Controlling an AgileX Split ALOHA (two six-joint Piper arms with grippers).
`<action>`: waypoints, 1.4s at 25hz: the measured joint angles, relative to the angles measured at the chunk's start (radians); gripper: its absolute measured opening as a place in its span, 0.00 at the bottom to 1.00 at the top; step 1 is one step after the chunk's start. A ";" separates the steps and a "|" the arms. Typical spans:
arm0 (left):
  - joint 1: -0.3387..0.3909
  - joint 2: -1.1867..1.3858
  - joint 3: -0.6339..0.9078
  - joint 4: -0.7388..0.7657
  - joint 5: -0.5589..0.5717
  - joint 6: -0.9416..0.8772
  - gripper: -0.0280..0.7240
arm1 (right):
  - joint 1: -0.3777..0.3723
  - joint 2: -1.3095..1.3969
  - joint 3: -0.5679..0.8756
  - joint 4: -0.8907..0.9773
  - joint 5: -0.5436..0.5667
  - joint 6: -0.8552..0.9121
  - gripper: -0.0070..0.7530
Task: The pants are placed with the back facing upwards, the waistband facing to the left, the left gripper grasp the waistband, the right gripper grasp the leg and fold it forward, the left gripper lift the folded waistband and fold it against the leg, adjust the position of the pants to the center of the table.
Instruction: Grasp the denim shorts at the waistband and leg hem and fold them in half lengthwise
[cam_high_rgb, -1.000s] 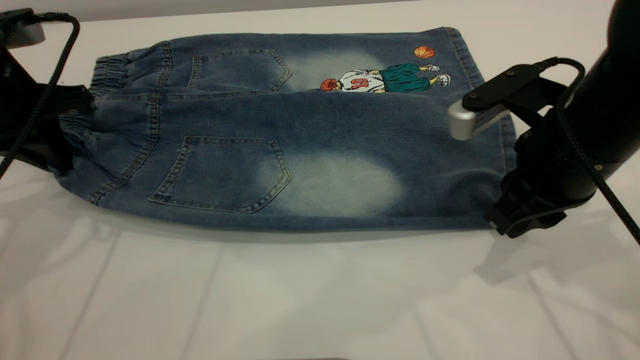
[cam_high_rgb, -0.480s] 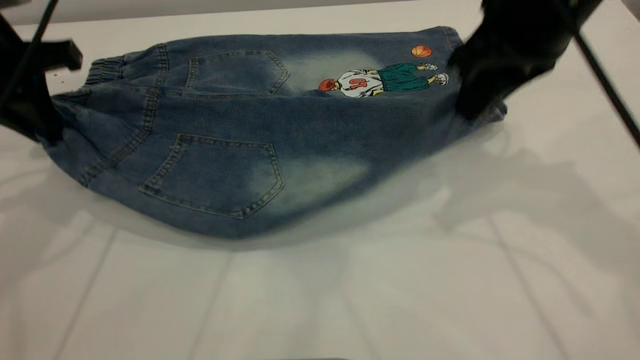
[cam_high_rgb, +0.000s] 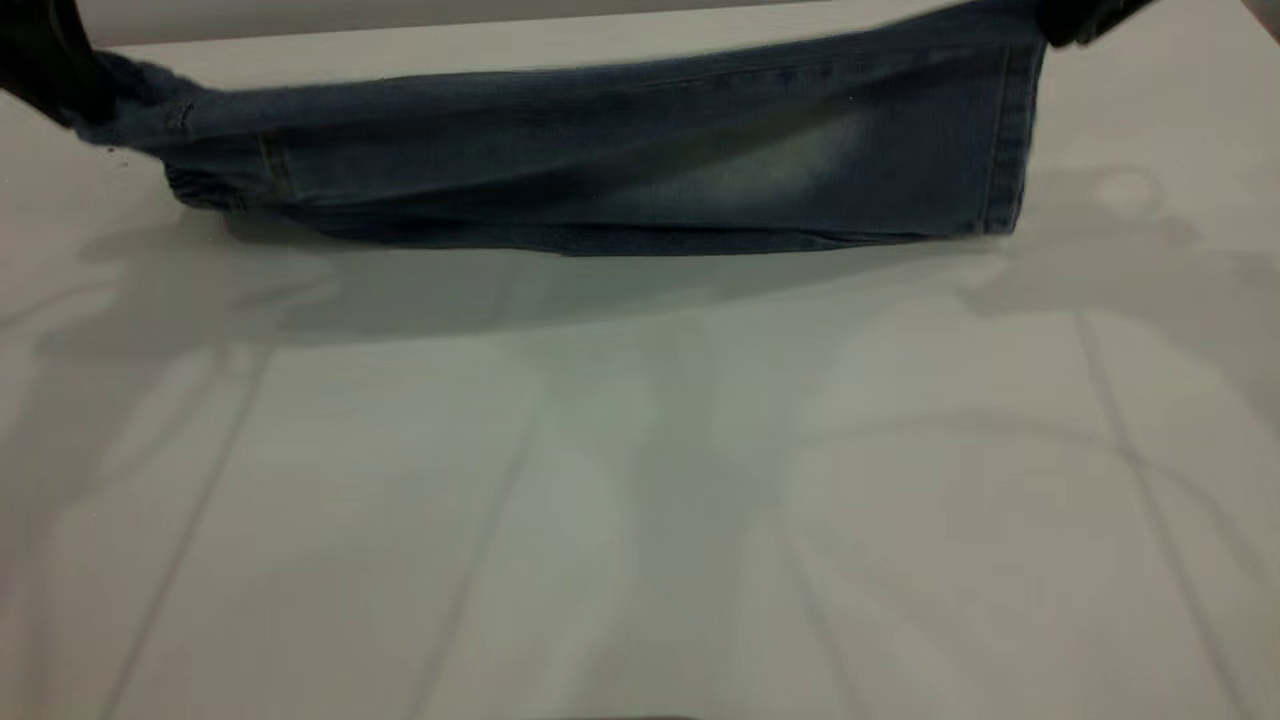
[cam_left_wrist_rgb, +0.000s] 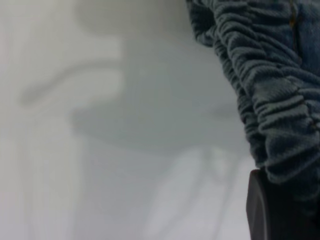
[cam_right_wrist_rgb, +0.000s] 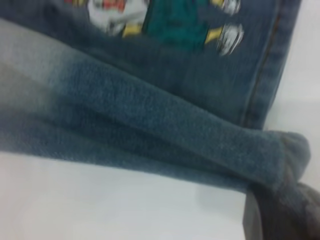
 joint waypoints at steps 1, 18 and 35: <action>0.000 0.002 -0.005 -0.001 0.000 -0.017 0.13 | -0.005 0.009 -0.014 0.005 0.006 0.000 0.05; 0.001 0.127 -0.028 -0.381 -0.244 -0.306 0.13 | -0.021 0.125 -0.190 0.029 0.071 0.026 0.05; 0.001 0.257 -0.033 -0.685 -0.506 -0.313 0.13 | -0.117 0.268 -0.206 0.074 -0.075 0.077 0.05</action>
